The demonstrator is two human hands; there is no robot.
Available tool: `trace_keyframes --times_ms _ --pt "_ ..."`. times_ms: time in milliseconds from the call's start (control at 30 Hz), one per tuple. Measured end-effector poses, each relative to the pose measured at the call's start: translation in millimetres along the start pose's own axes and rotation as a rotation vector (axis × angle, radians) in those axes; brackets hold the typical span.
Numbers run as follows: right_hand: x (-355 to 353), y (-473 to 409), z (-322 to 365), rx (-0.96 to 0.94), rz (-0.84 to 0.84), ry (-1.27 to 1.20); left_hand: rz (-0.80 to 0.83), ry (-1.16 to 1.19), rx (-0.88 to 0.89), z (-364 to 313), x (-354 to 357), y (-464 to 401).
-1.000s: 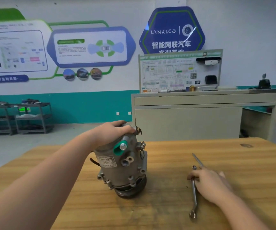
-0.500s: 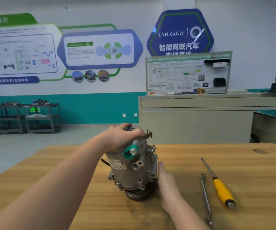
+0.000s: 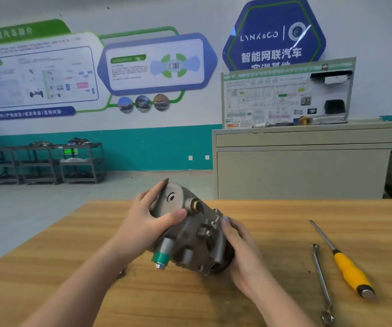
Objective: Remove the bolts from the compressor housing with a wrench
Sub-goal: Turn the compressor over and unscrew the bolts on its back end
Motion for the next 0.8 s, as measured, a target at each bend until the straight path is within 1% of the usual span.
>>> trace_keyframes --times_ms 100,200,267,367,467,567,700,800 --pt "-3.2 5.6 -0.1 -0.023 -0.074 0.034 0.009 0.07 0.078 -1.6 5.9 9.5" --pt "-10.7 13.1 8.0 -0.07 -0.15 0.065 0.036 0.153 0.07 -4.1 14.6 11.4" --pt "-20.7 18.3 22.2 -0.144 -0.253 0.171 0.054 0.232 0.018 3.5 23.4 13.7" --pt "-35.3 28.7 53.1 -0.29 -0.444 0.374 0.102 0.455 -0.1 20.3 50.8 24.0" --pt "-47.3 39.0 71.2 -0.335 -0.577 0.537 0.113 0.639 -0.166 34.1 78.9 25.4" --pt "-52.0 46.6 76.4 -0.336 -0.652 0.607 0.149 0.659 -0.14 38.0 89.0 18.0" --pt "-46.3 58.4 75.7 -0.354 -0.775 0.701 0.202 0.68 -0.15 46.4 90.0 12.7" --pt "-35.1 70.8 75.6 -0.443 -0.88 0.801 0.189 0.764 -0.169 52.6 88.3 14.9"
Point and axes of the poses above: each hand's wrist, its own y-axis away from the middle knuckle, its own x-axis out of the palm, z = x × y, the point moved 6 cm from there along -y, towards the middle knuckle, and after that the axes turned 5 degrees about -z, right-handed, at the moved point
